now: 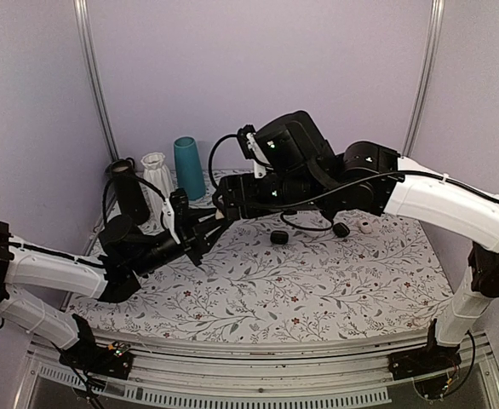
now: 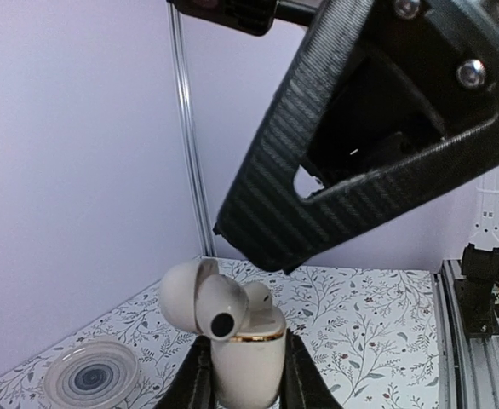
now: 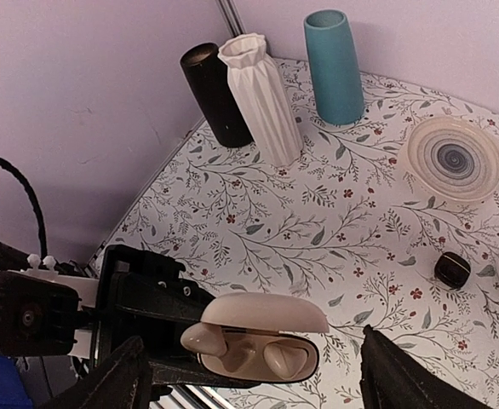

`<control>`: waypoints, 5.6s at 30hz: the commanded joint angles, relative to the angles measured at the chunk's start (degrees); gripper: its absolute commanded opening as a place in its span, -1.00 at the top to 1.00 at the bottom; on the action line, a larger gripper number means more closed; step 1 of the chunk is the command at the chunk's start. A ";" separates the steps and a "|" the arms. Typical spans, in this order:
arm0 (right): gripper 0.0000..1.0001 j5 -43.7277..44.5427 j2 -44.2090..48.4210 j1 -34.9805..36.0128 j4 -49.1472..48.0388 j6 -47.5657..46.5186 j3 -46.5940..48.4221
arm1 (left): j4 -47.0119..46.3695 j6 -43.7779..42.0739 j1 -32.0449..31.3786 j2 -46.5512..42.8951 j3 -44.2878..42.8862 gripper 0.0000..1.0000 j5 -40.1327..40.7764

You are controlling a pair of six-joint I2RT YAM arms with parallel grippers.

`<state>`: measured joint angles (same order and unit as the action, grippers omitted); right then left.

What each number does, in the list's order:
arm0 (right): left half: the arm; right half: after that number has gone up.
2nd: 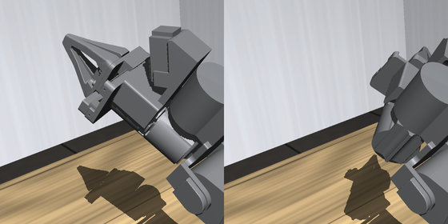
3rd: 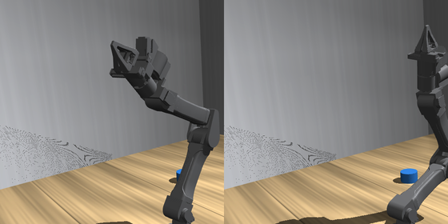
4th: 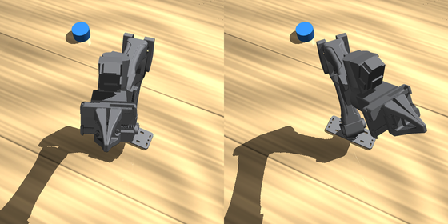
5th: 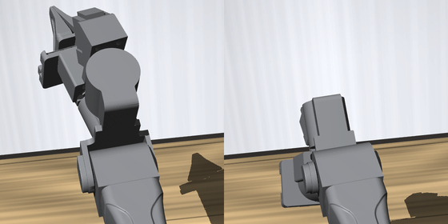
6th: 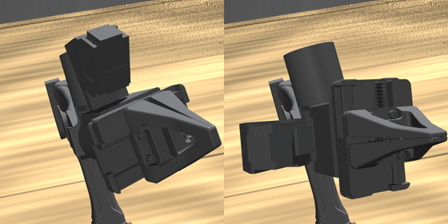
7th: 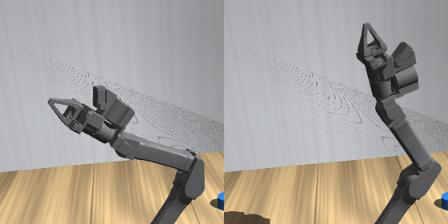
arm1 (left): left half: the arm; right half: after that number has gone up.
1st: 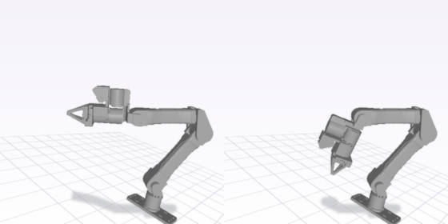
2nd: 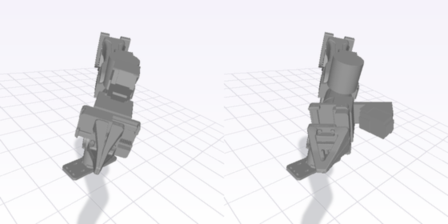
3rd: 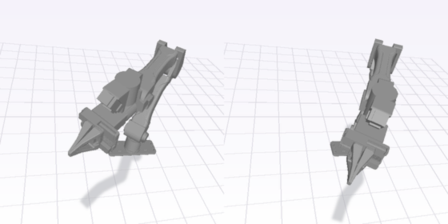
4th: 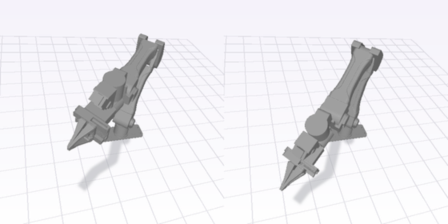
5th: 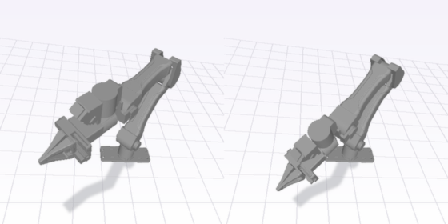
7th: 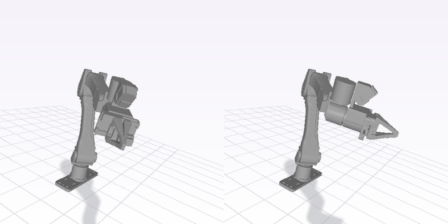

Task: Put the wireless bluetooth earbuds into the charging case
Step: Adjust the left earbud in the left side groove of the charging case.

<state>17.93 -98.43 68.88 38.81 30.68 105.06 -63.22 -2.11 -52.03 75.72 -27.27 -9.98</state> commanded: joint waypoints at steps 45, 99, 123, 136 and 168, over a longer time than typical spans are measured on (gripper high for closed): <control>-0.76 0.16 -0.97 -2.87 1.48 3.02 -2.15 | -0.35 -0.77 -1.32 1.49 -2.03 1.00 3.29; -0.77 0.28 4.25 -3.38 -0.70 4.66 -10.11 | -3.74 2.16 -0.45 0.57 -0.45 1.00 -1.63; -0.77 -2.75 7.11 -4.35 -3.21 4.44 -13.43 | -5.69 5.05 0.61 0.81 -0.33 1.00 -6.88; -0.79 -8.74 15.68 -4.36 -15.46 -2.83 -23.35 | -4.89 7.48 1.17 1.25 -1.34 1.00 -9.18; -0.98 -16.00 15.87 -4.21 -25.02 -11.02 -27.56 | -2.00 10.90 1.57 1.45 -4.11 1.00 -15.32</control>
<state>2.22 -81.69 64.86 14.13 20.25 76.88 -65.19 8.29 -50.87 77.58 -30.06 -24.27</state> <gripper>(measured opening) 0.990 0.205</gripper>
